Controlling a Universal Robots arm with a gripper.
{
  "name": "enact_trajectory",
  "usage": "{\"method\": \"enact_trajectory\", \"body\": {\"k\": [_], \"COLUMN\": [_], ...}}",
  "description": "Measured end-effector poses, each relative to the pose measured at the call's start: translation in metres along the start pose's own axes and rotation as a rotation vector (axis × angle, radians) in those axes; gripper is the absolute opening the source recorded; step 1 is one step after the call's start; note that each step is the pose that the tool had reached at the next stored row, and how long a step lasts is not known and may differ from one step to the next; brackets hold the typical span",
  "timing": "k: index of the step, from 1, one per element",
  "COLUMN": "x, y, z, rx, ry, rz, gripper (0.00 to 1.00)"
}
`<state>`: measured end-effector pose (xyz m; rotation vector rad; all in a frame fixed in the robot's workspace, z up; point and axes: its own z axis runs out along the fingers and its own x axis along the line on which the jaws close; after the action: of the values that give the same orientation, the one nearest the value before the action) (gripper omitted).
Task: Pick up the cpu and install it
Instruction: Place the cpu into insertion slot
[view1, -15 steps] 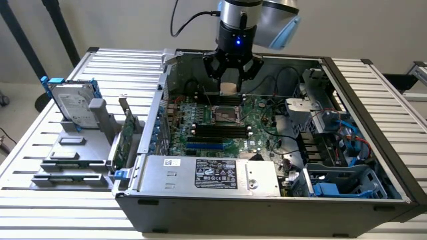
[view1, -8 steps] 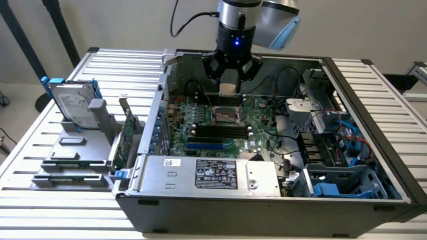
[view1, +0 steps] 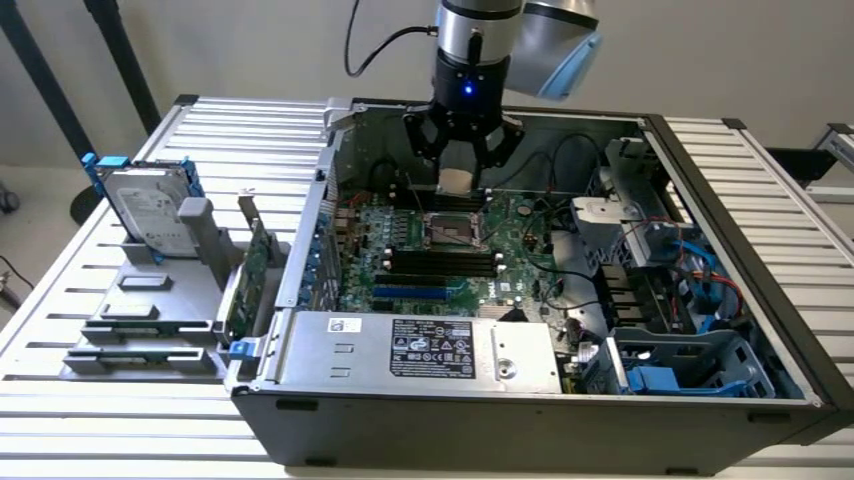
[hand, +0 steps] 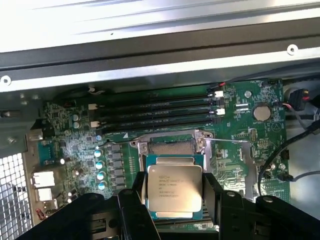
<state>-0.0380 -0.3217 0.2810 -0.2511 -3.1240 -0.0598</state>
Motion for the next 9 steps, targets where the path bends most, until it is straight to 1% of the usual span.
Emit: {"method": "enact_trajectory", "body": {"k": [9], "x": [-0.0001], "y": [-0.0002], "z": [0.0059], "rx": [-0.0016], "ry": [-0.0062], "rz": [0.164], "gripper": [0.55]}}
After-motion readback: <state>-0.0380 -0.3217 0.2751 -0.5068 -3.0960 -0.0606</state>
